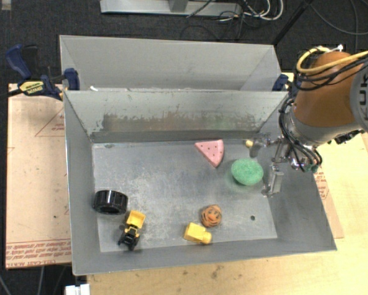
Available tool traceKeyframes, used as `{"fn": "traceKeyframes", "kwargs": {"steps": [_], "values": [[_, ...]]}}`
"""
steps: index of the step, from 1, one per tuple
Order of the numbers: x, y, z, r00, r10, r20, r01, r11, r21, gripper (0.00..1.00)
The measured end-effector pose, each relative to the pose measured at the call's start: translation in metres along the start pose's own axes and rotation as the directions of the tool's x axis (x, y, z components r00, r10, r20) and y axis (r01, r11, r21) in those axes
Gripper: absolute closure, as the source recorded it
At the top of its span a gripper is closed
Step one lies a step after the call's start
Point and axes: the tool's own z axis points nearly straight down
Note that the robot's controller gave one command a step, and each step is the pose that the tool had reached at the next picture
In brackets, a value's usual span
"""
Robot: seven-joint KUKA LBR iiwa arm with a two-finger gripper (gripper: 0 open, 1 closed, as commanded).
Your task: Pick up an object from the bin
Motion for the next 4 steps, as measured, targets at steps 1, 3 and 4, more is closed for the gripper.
{"fn": "traceKeyframes", "kwargs": {"steps": [1,3,4], "values": [[-0.002,0.000,-0.005,1.000,-0.003,0.008,0.003,1.000,0.001,0.00],[-0.006,0.002,0.089,0.981,0.192,0.005,-0.192,0.981,-0.002,0.00],[-0.013,-0.003,0.087,0.988,0.156,0.010,-0.156,0.988,0.000,0.00]]}}
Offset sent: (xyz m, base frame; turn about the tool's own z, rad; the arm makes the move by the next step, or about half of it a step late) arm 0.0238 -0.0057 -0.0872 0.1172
